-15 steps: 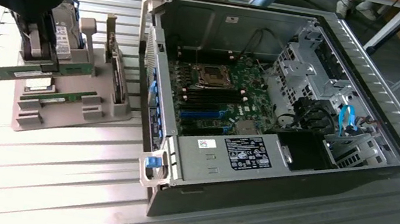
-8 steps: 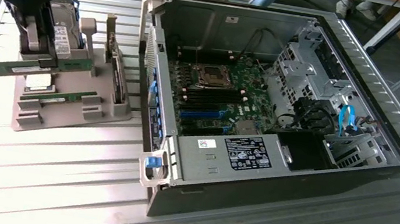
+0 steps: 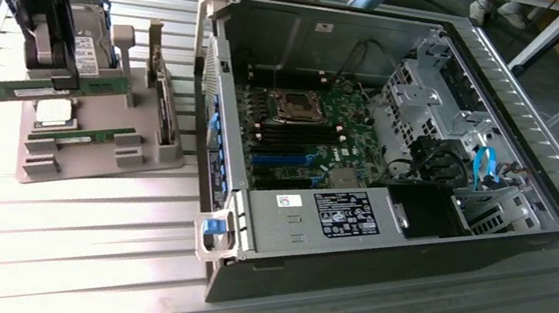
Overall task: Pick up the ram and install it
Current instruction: 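Pick up the ram and move it above insertion slot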
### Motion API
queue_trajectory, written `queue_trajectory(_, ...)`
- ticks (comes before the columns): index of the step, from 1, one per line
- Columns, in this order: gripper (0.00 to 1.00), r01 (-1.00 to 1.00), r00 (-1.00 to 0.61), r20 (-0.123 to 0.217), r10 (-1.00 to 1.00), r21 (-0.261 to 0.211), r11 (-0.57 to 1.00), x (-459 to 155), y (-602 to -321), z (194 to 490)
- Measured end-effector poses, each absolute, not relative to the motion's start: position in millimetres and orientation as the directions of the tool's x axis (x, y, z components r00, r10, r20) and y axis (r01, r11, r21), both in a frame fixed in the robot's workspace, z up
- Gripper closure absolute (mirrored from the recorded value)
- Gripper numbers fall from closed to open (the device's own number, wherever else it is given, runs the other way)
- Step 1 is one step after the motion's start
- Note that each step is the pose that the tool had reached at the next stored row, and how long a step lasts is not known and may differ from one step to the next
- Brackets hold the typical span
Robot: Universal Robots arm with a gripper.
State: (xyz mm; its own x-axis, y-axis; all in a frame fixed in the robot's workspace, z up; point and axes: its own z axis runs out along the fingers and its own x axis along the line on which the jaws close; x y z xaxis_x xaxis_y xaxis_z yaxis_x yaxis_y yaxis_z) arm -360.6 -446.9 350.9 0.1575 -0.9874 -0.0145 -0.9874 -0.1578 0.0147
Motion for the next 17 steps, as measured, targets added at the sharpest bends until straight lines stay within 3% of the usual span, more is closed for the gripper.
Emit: queue_trajectory(17, 0.89, -0.987, 0.158, -0.014, -0.987, 0.015, -0.158, -360.7, -447.0, 362.0)
